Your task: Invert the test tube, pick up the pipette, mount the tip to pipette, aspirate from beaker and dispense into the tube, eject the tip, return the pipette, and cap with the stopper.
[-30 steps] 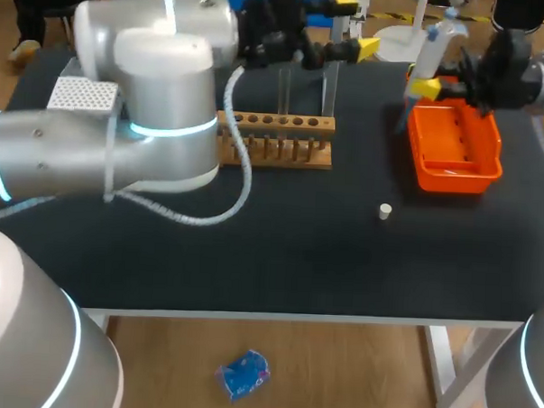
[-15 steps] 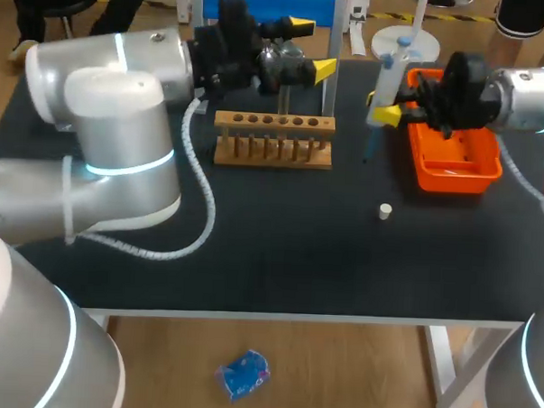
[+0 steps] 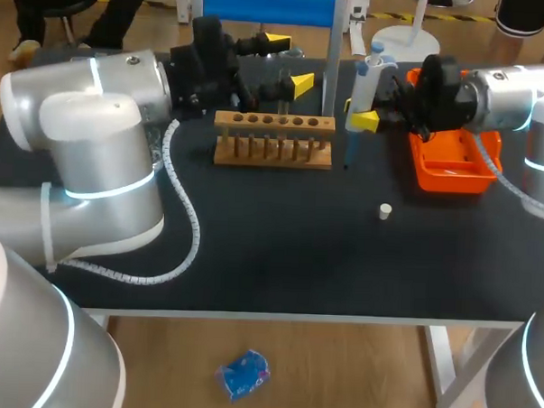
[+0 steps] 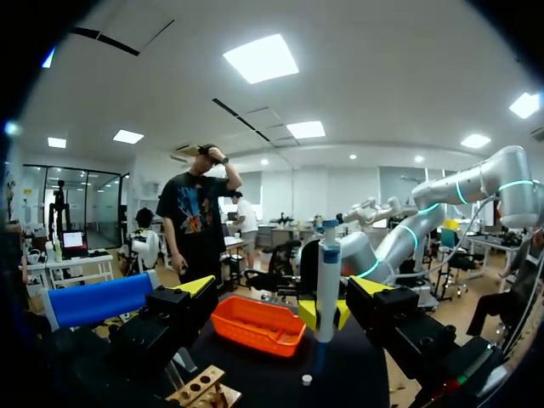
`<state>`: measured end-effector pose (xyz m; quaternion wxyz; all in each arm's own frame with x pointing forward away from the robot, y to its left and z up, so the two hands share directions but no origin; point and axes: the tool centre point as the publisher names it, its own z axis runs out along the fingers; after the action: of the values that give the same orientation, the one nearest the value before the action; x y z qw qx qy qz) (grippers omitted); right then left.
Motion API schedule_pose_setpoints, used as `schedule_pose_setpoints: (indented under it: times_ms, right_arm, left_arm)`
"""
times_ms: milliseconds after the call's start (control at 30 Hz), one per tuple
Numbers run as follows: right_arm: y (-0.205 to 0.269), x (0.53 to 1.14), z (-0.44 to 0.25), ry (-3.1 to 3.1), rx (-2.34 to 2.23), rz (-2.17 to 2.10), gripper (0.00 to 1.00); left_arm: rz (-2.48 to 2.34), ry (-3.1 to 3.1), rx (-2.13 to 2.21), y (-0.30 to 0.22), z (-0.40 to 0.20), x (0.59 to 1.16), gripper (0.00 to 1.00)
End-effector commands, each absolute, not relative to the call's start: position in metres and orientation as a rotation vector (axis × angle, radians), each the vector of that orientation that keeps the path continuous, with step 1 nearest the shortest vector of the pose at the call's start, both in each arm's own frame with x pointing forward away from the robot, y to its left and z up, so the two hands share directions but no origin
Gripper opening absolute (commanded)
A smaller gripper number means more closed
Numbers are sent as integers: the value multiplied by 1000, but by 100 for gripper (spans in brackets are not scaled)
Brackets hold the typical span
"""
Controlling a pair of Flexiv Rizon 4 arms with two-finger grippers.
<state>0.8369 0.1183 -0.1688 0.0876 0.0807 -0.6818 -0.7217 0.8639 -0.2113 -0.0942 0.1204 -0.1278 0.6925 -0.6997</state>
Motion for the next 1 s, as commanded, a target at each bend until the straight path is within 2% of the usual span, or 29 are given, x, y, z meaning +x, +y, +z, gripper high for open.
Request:
schedule_pose_setpoints:
  times_ms: [33,267,1000]
  right_arm:
    - [118,837,-168,-2030,243,-2146,0]
    - [120,838,-170,-2037,248,-2133,0]
    - [176,850,-187,-2074,332,-2117,0]
  left_arm:
    - [-2045,2014,-377,-213,-95,864,100]
    - [-2048,2021,-333,-214,-97,864,100]
    - [-2077,2093,-240,-208,-124,864,100]
